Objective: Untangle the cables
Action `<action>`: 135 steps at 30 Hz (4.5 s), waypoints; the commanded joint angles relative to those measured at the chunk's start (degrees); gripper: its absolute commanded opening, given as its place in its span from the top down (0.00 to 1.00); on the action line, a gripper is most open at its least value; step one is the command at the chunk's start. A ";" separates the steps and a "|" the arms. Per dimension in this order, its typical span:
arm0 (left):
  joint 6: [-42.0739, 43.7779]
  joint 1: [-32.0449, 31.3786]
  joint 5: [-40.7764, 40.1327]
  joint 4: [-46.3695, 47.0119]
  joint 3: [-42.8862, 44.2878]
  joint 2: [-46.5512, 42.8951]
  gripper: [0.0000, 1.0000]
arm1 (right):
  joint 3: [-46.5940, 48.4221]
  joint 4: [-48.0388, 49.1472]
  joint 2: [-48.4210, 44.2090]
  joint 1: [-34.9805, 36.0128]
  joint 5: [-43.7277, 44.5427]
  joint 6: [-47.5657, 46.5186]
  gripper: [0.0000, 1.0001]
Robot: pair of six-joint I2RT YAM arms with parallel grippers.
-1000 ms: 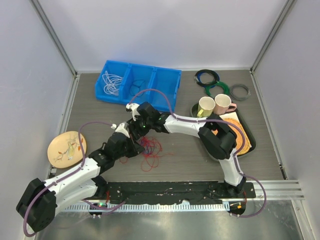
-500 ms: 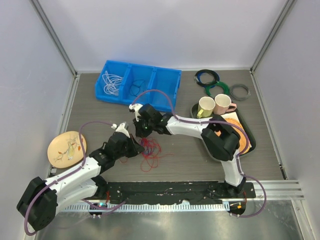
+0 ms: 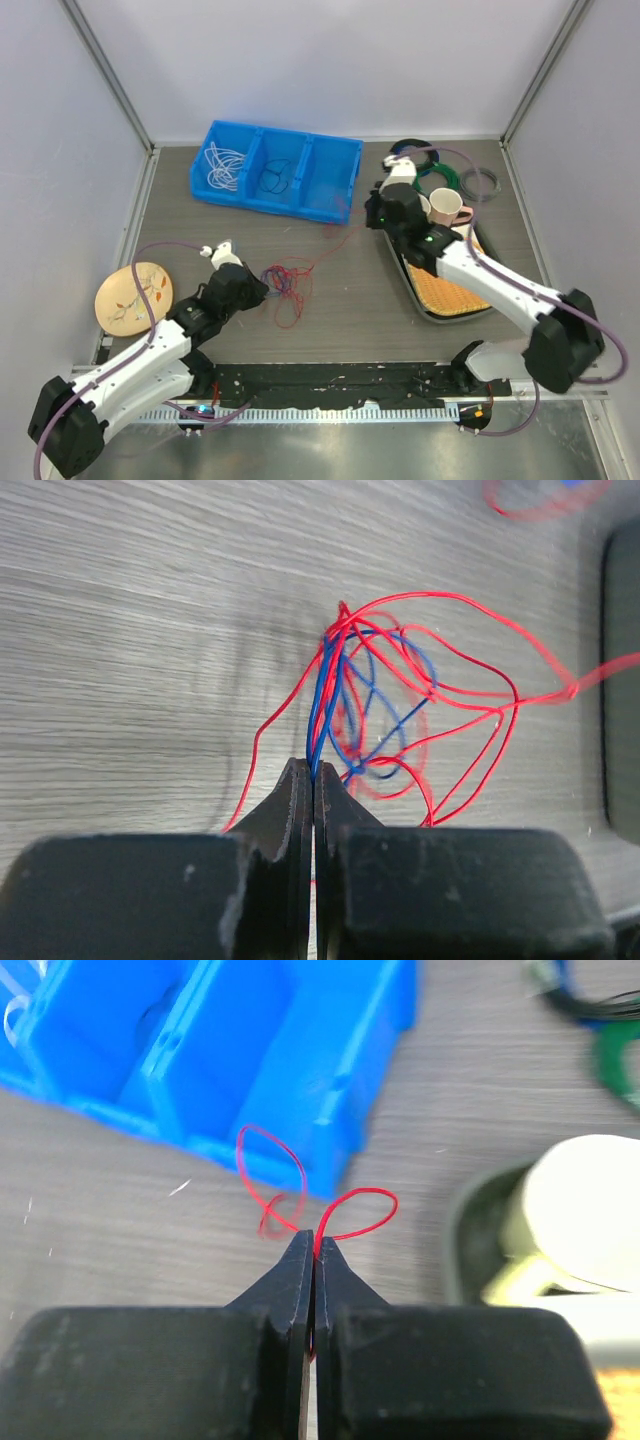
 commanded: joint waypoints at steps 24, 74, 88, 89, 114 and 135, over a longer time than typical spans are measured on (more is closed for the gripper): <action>-2.01 1.50 -14.43 -6.95 1.82 -4.36 1.00 | 0.05 -4.73 -29.66 -6.07 6.75 -5.33 0.99; -0.16 1.50 -9.59 -0.88 -0.20 -2.34 1.00 | 41.62 22.77 32.56 -4.49 11.80 -7.52 0.99; -0.25 1.50 -9.86 -0.26 -0.91 -2.34 1.00 | 43.39 19.71 40.04 -4.57 10.93 -8.58 0.97; -0.25 1.50 -9.77 -0.26 -0.91 -2.34 1.00 | 43.21 18.74 40.22 -4.49 10.31 -8.23 0.94; 0.28 1.50 -5.12 2.02 -1.08 -2.69 1.00 | 36.99 8.27 29.43 -2.03 -0.05 -11.21 0.29; 2.13 0.10 21.43 23.99 0.76 13.21 1.00 | -17.53 20.15 1.63 7.11 -33.74 -14.55 0.23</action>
